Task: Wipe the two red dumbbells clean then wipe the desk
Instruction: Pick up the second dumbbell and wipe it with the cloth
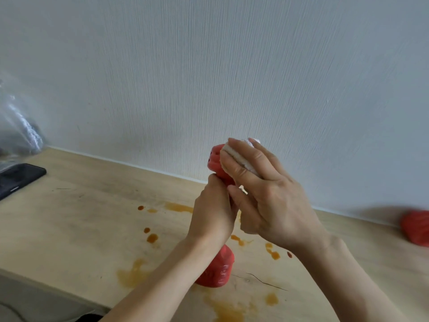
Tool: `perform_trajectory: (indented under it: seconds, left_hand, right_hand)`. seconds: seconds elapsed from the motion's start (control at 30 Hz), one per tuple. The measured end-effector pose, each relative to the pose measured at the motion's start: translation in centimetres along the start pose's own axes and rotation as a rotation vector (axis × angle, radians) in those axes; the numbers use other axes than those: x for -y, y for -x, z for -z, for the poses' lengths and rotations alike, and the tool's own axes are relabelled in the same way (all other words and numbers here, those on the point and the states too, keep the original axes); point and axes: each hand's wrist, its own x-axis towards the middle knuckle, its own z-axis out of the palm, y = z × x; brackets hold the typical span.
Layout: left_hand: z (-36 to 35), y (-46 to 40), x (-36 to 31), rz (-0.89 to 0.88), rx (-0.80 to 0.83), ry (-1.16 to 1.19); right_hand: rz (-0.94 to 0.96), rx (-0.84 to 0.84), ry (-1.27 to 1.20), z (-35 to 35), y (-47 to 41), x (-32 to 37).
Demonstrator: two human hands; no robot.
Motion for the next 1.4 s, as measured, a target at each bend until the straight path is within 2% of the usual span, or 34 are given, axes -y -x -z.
perform_trajectory:
  seconds: [0.13,0.23,0.33,0.43,0.57,0.67,0.87,1.07,1.4]
  left_hand:
    - [-0.1,0.1,0.0,0.007,0.019,0.097]
    - [-0.4,0.2,-0.3,0.004,0.028,0.104]
    - [-0.6,0.2,-0.4,0.013,0.023,0.094]
    - [-0.6,-0.1,-0.1,0.050,-0.003,0.073]
    - [-1.0,-0.1,-0.3,0.065,-0.020,0.020]
    - [-1.0,-0.2,-0.4,0.074,-0.008,0.049]
    - [-0.8,-0.2,-0.3,0.029,0.011,0.065]
    - [-1.1,-0.1,-0.4,0.039,0.015,0.050]
    - [-1.1,0.0,-0.6,-0.006,0.032,0.057]
  right_hand:
    - [-0.027,-0.130,-0.075,-0.3,0.8,-0.8]
    - [-0.007,-0.237,-0.062,-0.1,1.2,-1.2]
    - [0.005,-0.273,0.012,0.0,1.8,-1.6]
    - [0.012,-0.269,0.076,-0.3,2.1,-1.5]
    - [0.052,-0.172,0.135,-1.0,0.4,-0.3]
    - [0.034,-0.126,0.101,-1.1,0.3,-0.5]
    - [-0.032,-0.210,-0.050,-0.1,2.5,-2.1]
    - [-0.039,-0.178,0.038,-0.6,0.3,-0.6]
    - [-0.159,-0.173,-0.241,-0.2,3.2,-2.5]
